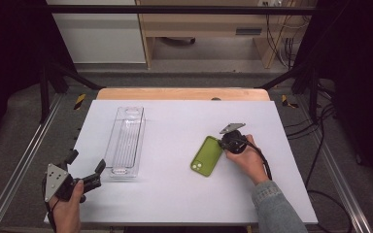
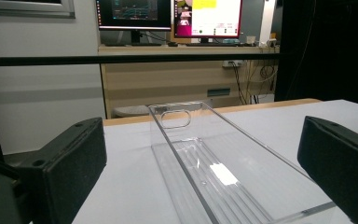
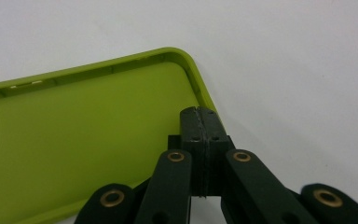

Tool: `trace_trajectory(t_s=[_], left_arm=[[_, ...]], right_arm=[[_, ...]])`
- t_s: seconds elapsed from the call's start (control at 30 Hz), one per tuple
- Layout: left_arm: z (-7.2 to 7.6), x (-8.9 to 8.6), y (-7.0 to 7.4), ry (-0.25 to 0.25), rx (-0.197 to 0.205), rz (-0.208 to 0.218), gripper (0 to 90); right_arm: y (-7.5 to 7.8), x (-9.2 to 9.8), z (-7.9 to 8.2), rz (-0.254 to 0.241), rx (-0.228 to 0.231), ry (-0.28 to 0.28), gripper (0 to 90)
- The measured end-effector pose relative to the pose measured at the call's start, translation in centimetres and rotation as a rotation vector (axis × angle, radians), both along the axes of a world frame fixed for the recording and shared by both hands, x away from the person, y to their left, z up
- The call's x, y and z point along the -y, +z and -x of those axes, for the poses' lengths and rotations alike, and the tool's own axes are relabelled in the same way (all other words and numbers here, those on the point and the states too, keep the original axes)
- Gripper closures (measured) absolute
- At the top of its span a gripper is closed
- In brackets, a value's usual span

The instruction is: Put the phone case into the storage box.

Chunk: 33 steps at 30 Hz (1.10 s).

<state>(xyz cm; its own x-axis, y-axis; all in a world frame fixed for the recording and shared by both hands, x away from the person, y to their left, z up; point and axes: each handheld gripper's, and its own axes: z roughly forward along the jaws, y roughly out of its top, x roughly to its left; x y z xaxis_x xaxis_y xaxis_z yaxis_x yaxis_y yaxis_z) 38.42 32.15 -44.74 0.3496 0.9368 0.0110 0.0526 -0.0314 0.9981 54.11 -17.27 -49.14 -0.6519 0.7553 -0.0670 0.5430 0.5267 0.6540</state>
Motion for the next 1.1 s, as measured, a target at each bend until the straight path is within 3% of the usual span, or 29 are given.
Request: trace_trajectory(t_s=[0.5,0.8,1.1], left_arm=[[0.0,0.0,0.0,0.004,-0.003,-0.003,0.7],[0.0,-0.2,0.0,0.008,-0.004,-0.004,0.7],[0.0,-0.3,0.0,0.011,-0.005,-0.003,0.7]], right_arm=[[0.3,0.2,1.5,0.026,-0.028,-0.018,90.0],[0.7,0.9,2.2,0.048,-0.068,-0.029,90.0],[0.7,1.5,3.6,0.016,-0.086,-0.044,90.0]])
